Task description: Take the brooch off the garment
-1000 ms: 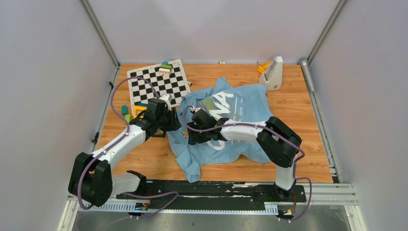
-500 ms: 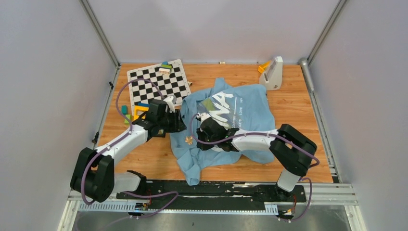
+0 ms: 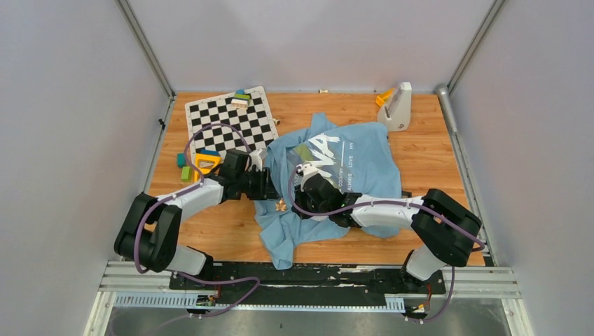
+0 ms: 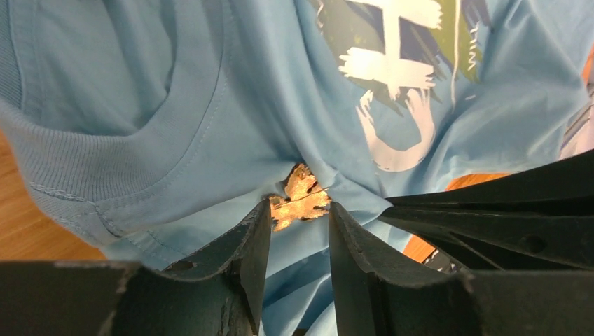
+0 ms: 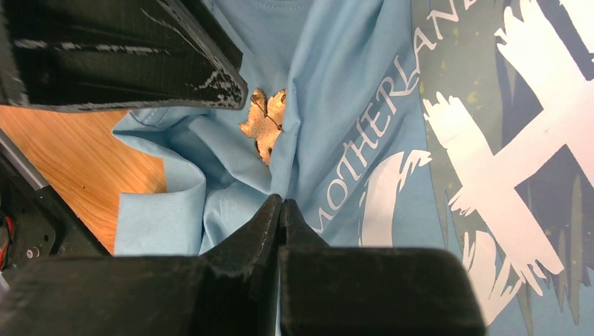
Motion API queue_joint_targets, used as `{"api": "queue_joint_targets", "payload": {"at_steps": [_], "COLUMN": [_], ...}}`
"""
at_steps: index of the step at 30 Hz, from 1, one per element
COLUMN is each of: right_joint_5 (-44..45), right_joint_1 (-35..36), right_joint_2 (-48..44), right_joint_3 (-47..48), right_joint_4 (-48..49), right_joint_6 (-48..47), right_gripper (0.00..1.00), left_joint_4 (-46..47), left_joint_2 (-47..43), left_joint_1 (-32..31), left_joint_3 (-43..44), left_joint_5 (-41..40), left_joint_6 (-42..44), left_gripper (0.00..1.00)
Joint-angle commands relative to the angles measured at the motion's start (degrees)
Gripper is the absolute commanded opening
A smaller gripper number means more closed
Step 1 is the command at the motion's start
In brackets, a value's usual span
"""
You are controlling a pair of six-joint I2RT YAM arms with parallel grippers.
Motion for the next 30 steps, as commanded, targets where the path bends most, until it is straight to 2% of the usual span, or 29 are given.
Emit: {"api": "queue_joint_targets", "payload": {"at_steps": [1,9,13,17,22,25,29,30], "right_joint_5": [2.6,2.3,1.8,1.5,1.0,-0.5,-1.2,-1.3], "right_joint_1": [0.2,0.2,0.2,0.1,-1.3,-2.9,-4.4,-4.8], "right_joint_2": [-0.8,-0.1,0.1,0.4,0.5,0.6,0.0,-4.3], "right_joint_3": [-0.3,-0.4,-0.4,-0.4,-1.1,-1.8,-2.9,-3.0], "right_joint_4": [1.6,1.6,1.7,1.8,1.1,0.6,-0.4,-1.0], "right_joint_6": [1.1,2.2,2.8,3.5,5.9,7.9,10.3,10.8], "right_gripper": [0.00,0.00,0.00,0.00,0.00,0.00,0.02,0.03], "left_joint_4": [0.7,-0.9,2.1,9.0,13.1,13.4,12.0,11.7], "left_joint_2": [2.4,6.7,9.1,12.0,11.5,9.5,5.7,5.0], "left_joint_1": [0.0,0.0,-0.1,0.0,-0.1,0.0,0.0,0.0], "left_joint_3": [-0.2,0.8,0.5,-0.2,-0.9,-1.3,-1.9,-2.0], "left_joint_5": [1.8,1.4,7.0,15.2,18.8,18.8,16.9,16.3], "left_joint_6": [1.7,3.8,2.8,-0.7,-3.0,-3.3,-3.5,-3.3], "left_gripper": [0.43,0.43,0.43,0.41,0.21,0.01,0.00,0.00]}}
